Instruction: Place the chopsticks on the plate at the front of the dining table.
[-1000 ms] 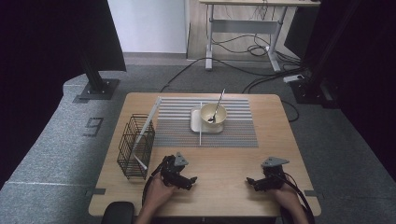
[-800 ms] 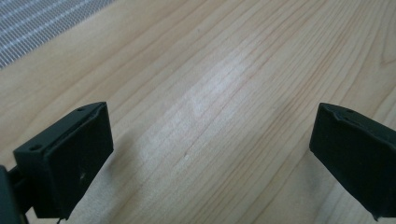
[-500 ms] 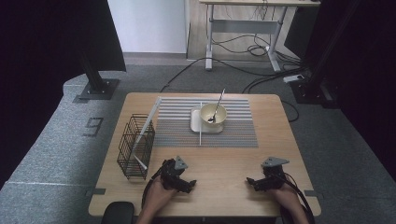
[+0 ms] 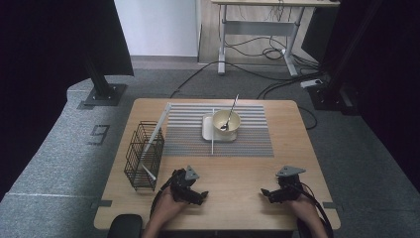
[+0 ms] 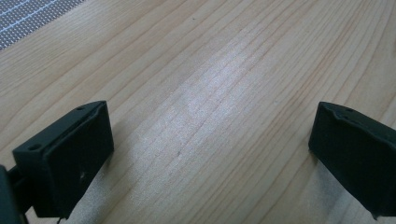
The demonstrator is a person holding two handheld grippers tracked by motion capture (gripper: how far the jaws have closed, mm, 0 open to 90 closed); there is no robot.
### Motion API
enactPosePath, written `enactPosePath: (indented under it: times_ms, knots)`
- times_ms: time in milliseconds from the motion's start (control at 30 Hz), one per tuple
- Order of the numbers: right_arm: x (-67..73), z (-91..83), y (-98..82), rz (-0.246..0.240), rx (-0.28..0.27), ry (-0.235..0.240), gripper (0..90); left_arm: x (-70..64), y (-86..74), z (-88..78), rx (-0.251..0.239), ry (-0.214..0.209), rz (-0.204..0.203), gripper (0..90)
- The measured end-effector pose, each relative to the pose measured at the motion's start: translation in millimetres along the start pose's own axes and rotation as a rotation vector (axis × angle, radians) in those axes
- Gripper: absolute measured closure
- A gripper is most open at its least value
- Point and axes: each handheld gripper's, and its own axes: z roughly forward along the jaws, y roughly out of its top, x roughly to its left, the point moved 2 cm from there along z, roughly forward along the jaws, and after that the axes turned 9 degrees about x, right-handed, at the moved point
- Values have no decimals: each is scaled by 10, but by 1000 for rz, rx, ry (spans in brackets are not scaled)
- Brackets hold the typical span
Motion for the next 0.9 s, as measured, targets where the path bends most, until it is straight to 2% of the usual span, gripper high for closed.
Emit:
enactPosePath:
  times_ms: [167, 333, 500, 600, 767, 900]
  knots:
    - [51, -178, 108, -19, -12, -23, 0, 0, 0, -1, 1, 0, 0, 0]
    - [128, -380, 260, -31, -45, 7, 2, 2, 1, -1, 2, 0, 3, 0]
    - [247, -563, 470, -87, -71, 23, 4, -1, 10, 7, -1, 9, -15, 0]
    - [313, -624, 566, -100, -78, 47, 5, -2, 10, 7, -2, 9, -16, 0]
    - [421, -692, 718, -155, -66, 66, 8, -1, 10, 6, -1, 9, -15, 0]
    - [483, -726, 828, -164, -74, 93, 8, -1, 10, 6, -1, 8, -15, 0]
